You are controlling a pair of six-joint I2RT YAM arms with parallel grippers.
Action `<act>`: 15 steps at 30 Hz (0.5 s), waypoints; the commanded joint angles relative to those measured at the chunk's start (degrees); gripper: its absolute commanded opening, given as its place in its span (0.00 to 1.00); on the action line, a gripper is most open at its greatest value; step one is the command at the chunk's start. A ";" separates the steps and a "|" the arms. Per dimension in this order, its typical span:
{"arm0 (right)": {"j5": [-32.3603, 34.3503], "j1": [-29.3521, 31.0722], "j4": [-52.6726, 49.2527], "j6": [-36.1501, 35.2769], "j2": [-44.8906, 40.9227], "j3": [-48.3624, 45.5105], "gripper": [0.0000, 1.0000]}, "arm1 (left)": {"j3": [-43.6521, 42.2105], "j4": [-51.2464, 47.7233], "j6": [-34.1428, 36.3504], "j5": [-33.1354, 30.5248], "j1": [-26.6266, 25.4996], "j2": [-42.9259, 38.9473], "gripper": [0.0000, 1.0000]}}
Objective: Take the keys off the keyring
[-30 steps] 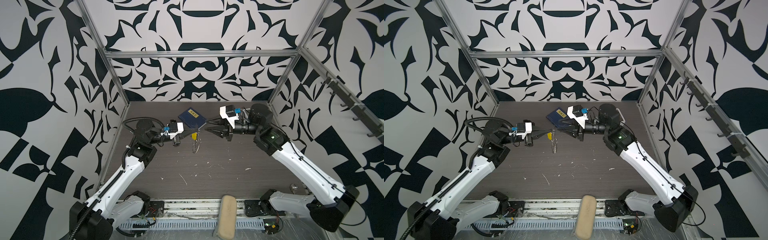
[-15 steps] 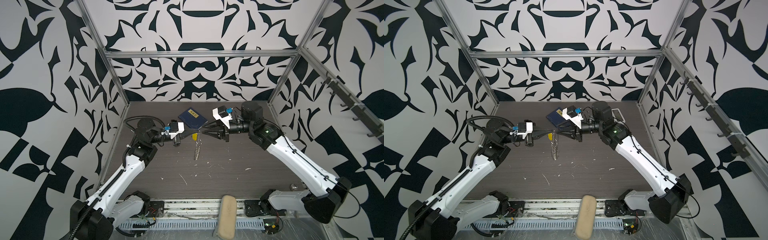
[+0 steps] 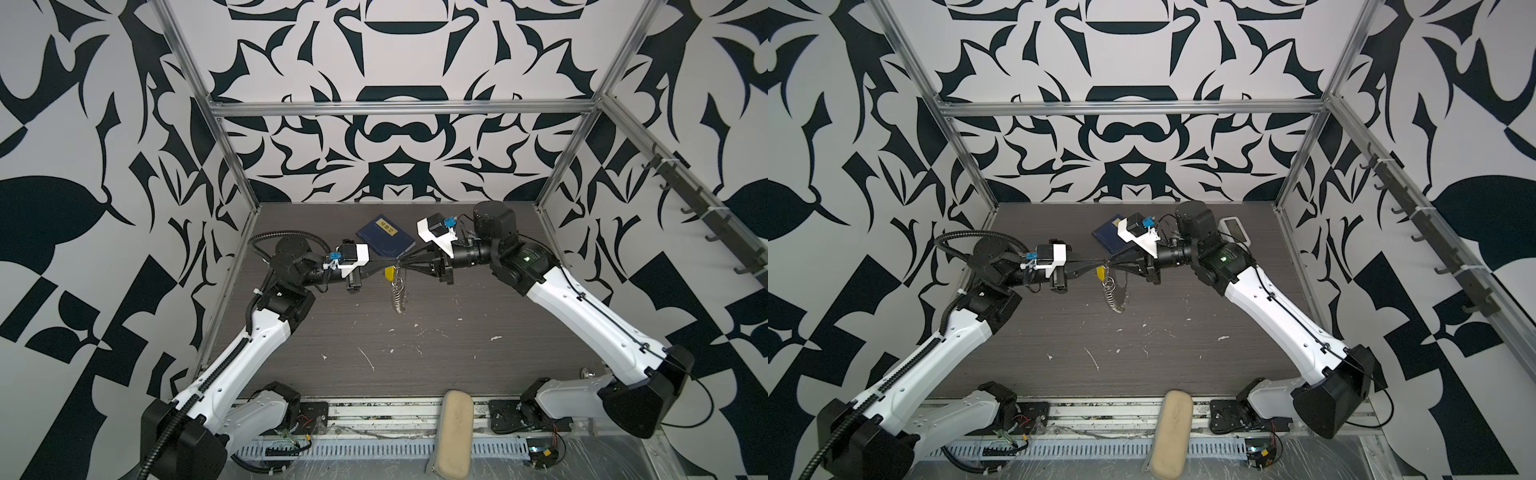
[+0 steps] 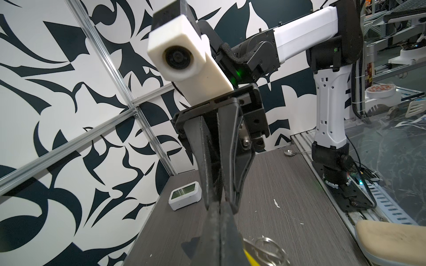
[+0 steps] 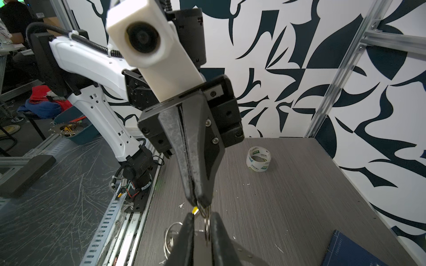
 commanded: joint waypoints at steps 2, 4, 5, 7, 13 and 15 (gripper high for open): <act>-0.34 0.59 -0.92 -1.70 0.09 3.17 0.17 | 2.08 0.65 -0.33 1.07 0.17 -0.25 0.00; -0.25 0.70 -1.54 -2.08 0.27 3.44 0.16 | 2.05 0.56 -0.31 0.86 0.25 -0.30 0.00; -0.25 0.79 -1.77 -2.36 0.37 3.56 0.14 | 2.08 0.47 -0.24 0.81 0.25 -0.39 0.00; -0.15 0.81 -2.56 -3.07 0.43 4.00 0.00 | 2.03 0.40 -0.24 0.68 0.25 -0.57 0.00; 0.71 0.77 -2.76 -3.93 -0.97 3.41 0.00 | 2.05 0.05 -0.24 -0.32 0.33 -1.05 0.00; 0.32 0.77 -1.24 -3.26 -1.67 2.67 0.00 | 2.03 0.10 -0.24 -0.71 0.34 -1.32 0.00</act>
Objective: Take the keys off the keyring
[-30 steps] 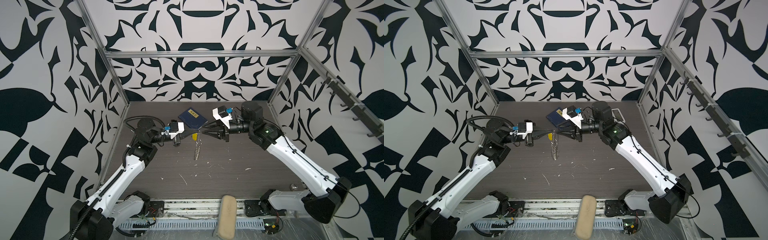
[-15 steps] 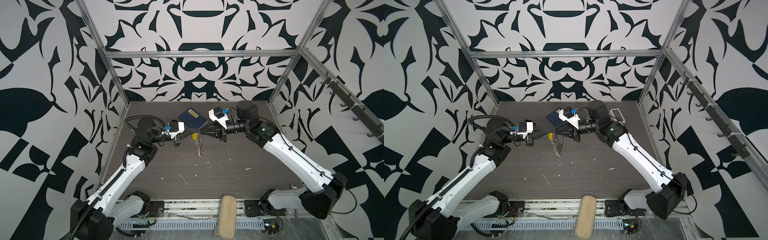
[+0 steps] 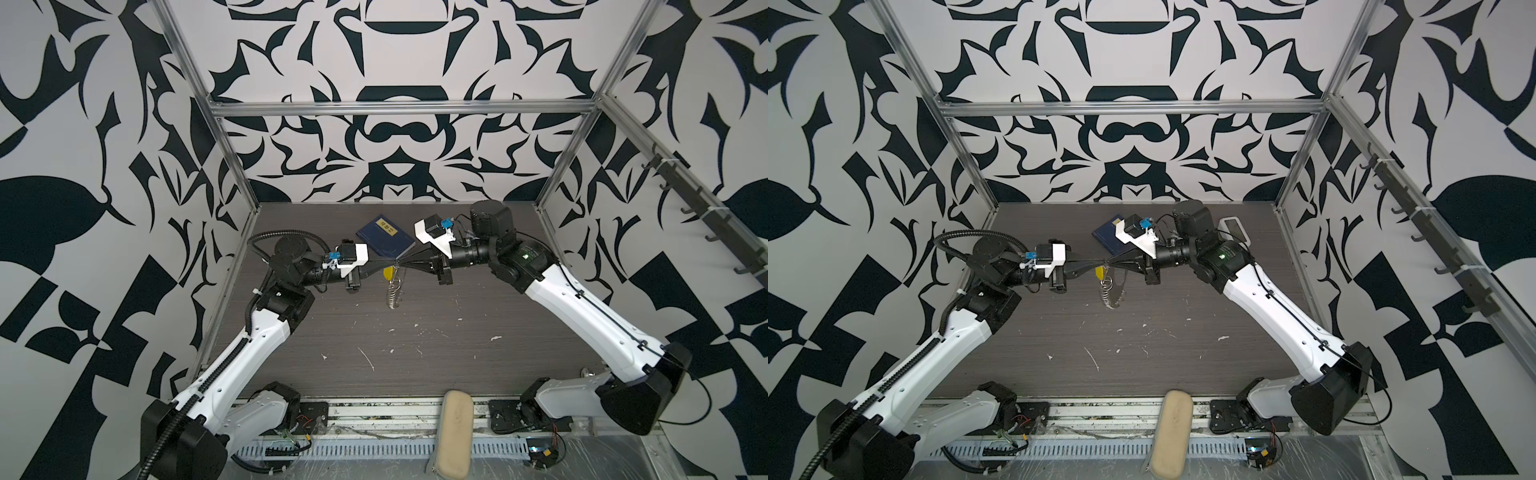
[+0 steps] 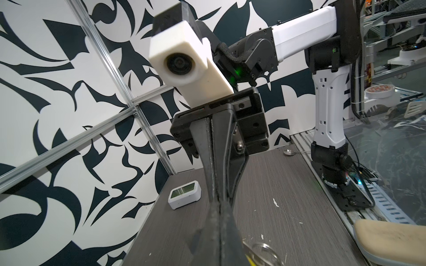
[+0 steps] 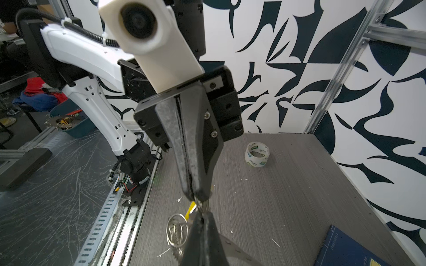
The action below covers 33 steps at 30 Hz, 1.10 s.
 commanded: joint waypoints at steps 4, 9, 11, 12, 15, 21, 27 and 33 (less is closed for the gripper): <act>-1.72 0.28 4.92 1.55 -4.05 -0.30 0.00 | 1.90 0.41 -0.22 -1.05 0.60 -1.76 0.00; -4.21 -0.85 16.48 9.42 -6.53 -4.79 0.00 | 1.32 0.51 -0.74 -1.45 0.69 -2.33 0.00; -5.13 -1.56 21.77 13.14 -7.34 -6.47 0.00 | 1.02 0.66 -0.83 -1.73 0.71 -2.74 0.00; -5.38 -1.72 22.69 13.88 -7.65 -6.66 0.00 | 0.92 0.82 -0.83 -1.92 0.76 -3.01 0.00; -6.03 -1.80 24.97 15.89 -8.07 -6.88 0.00 | 1.26 0.85 -1.09 -1.89 0.75 -3.23 0.00; -6.02 -2.33 43.45 27.91 -8.63 -11.56 0.00 | 1.29 3.27 -2.46 -1.30 0.74 -2.36 0.00; -2.84 -2.45 66.68 42.16 -6.61 -15.67 0.00 | 0.21 11.20 -6.65 -1.58 0.79 -0.87 0.00; 0.17 -2.56 79.68 50.42 -4.44 -16.28 0.00 | 0.09 18.11 -10.73 -1.84 0.80 0.58 0.00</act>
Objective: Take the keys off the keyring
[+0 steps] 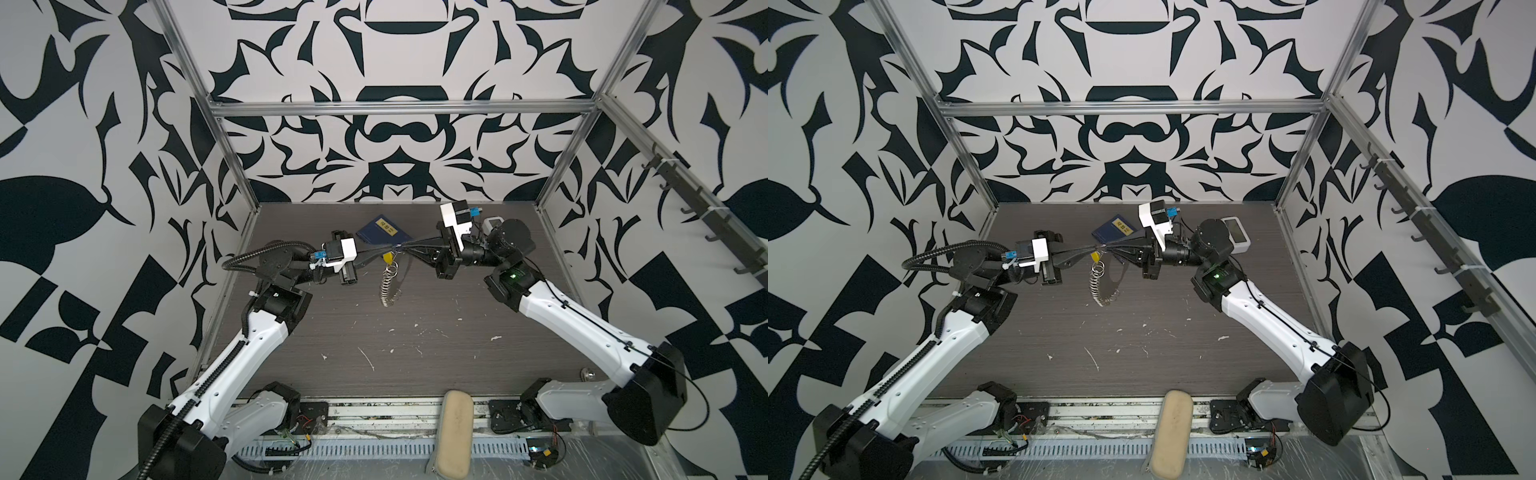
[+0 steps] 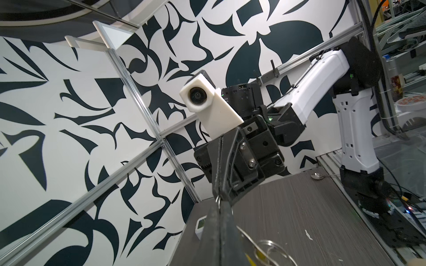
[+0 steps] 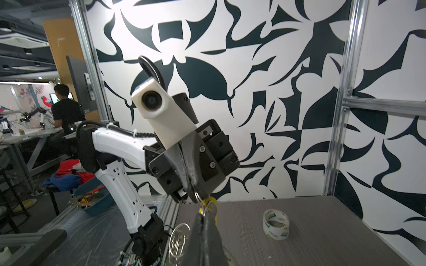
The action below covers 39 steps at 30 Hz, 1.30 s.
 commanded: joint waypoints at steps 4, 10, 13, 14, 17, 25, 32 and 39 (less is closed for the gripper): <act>5.81 -1.20 25.42 10.84 -1.01 1.86 0.00 | -1.10 7.37 -6.15 1.15 0.30 2.28 0.00; 8.45 -1.54 31.66 14.51 0.30 1.44 0.00 | -1.88 15.09 -10.06 0.86 0.17 4.87 0.00; 9.94 -1.70 34.31 16.34 1.27 1.58 0.00 | -2.68 23.04 -14.12 0.21 0.15 7.18 0.00; 10.25 -1.65 34.56 16.44 1.47 1.59 0.00 | -2.79 25.43 -15.41 0.14 0.10 7.96 0.00; 11.67 -1.72 36.08 17.40 2.14 1.31 0.00 | -2.62 32.08 -19.08 -0.07 -0.27 10.57 0.00; 9.07 -1.72 21.01 6.51 -1.56 -1.86 0.00 | 0.41 30.38 -19.81 -1.02 -0.56 11.96 0.00; 8.44 -1.58 -4.52 -8.98 -7.26 -1.94 0.00 | 2.03 16.54 -11.58 0.58 -0.56 9.32 0.00; 5.54 -1.72 -16.33 -14.25 -7.21 2.43 0.28 | 2.31 14.38 -11.04 1.84 -0.56 9.18 0.00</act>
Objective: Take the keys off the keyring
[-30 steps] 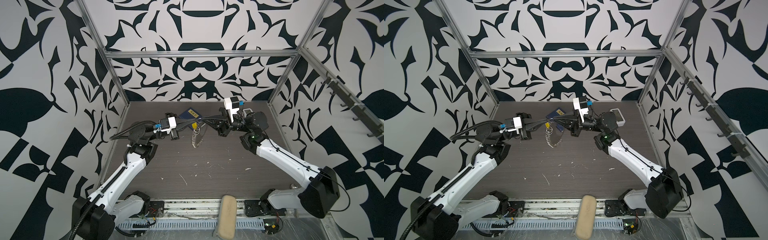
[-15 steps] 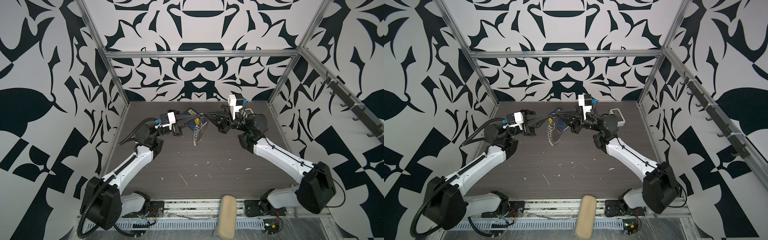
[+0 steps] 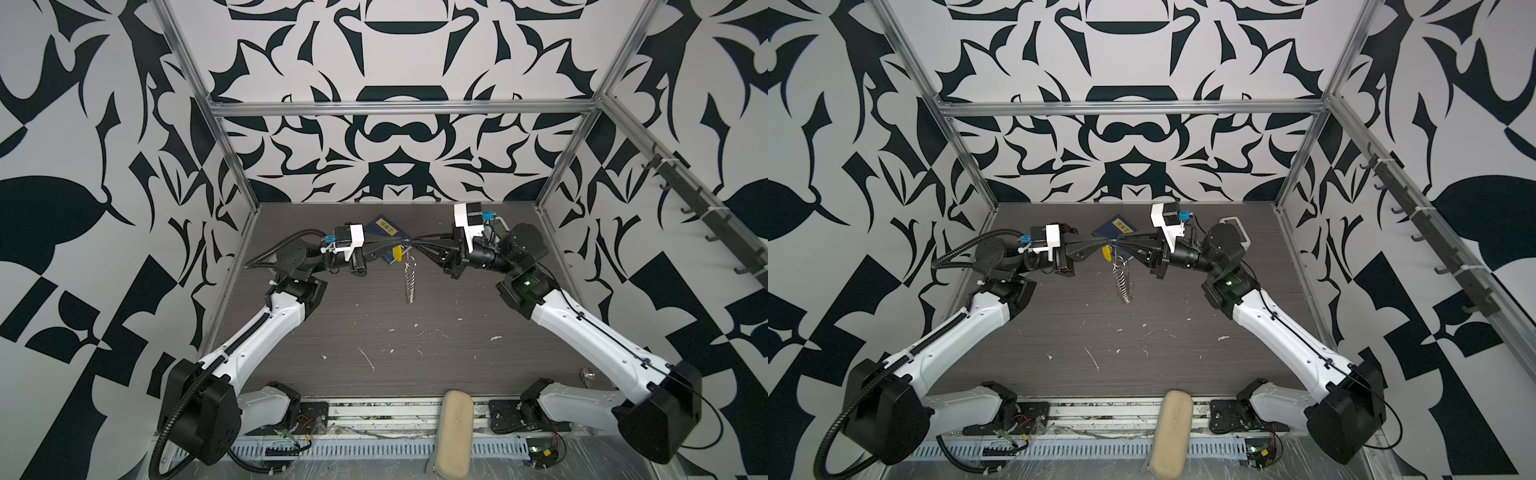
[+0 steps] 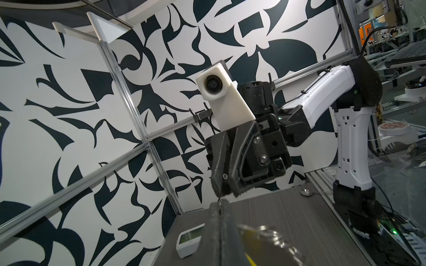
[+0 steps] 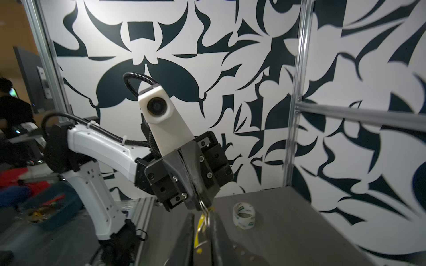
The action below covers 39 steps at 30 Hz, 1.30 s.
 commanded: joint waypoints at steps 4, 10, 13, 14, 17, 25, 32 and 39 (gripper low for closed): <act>-2.42 -0.18 -12.15 -9.79 -1.43 7.56 0.34 | 2.11 -5.07 3.05 1.32 0.35 -1.95 0.00; -5.62 -0.15 -30.30 -21.44 0.80 17.23 0.37 | 2.57 -10.72 5.93 2.80 0.36 -3.84 0.00; -5.93 -0.25 -41.40 -28.70 2.87 22.42 0.38 | 2.83 -12.71 6.82 3.51 0.35 -4.55 0.00; -6.01 -0.13 -44.70 -30.58 3.48 23.64 0.39 | 2.83 -13.05 6.95 3.61 0.31 -4.77 0.00; -6.17 -0.17 -53.02 -35.62 6.03 28.02 0.41 | 3.00 -14.71 7.79 4.27 0.35 -5.31 0.00; -6.28 -0.06 -60.83 -39.40 8.94 32.06 0.43 | 3.70 -16.90 8.25 4.84 0.31 -5.70 0.00; -5.82 0.61 -60.09 -39.06 9.42 31.80 0.38 | 3.97 -17.05 8.23 4.93 0.36 -5.65 0.00; -5.31 1.39 -59.28 -38.92 10.31 32.15 0.33 | 3.77 -17.30 8.19 4.93 0.32 -5.94 0.00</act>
